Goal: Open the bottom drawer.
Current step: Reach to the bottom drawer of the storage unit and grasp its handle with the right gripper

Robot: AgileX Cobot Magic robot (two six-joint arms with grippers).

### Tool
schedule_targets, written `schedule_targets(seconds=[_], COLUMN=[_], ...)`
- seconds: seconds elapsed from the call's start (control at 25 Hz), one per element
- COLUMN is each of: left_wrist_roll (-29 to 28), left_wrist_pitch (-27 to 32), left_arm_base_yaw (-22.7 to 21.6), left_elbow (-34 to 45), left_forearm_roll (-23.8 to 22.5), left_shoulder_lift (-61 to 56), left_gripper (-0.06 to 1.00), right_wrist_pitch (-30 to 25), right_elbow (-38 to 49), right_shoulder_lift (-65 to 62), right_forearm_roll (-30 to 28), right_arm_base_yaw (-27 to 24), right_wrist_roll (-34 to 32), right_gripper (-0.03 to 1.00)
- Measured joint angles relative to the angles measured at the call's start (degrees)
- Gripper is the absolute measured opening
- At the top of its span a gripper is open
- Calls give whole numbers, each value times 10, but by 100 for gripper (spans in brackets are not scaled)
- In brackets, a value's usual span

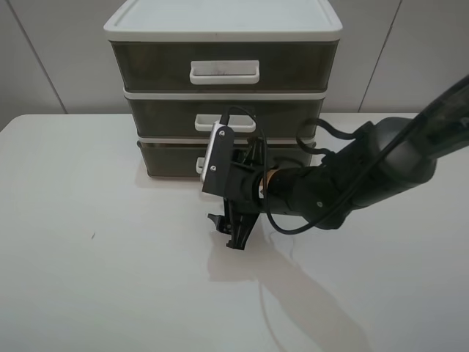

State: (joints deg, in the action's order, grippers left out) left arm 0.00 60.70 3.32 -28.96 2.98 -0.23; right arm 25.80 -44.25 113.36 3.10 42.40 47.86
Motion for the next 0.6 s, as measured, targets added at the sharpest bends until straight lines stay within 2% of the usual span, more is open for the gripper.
schedule_targets(seconds=[0.08, 0.2, 0.6], left_wrist_roll=[0, 0, 0], left_wrist_pitch=[0, 0, 0], left_arm_base_yaw=[0, 0, 0], left_elbow=[0, 0, 0], left_forearm_roll=[0, 0, 0], left_shoulder_lift=[0, 0, 0], left_gripper=[74, 74, 74], right_wrist_pitch=[23, 53, 102], right_elbow=[6, 11, 13], right_shoulder_lift=[9, 25, 55], right_forearm_roll=[56, 106, 125], right_arm_base_yaw=[0, 1, 7], right_wrist_roll=[56, 120, 192], right_gripper=[76, 76, 76])
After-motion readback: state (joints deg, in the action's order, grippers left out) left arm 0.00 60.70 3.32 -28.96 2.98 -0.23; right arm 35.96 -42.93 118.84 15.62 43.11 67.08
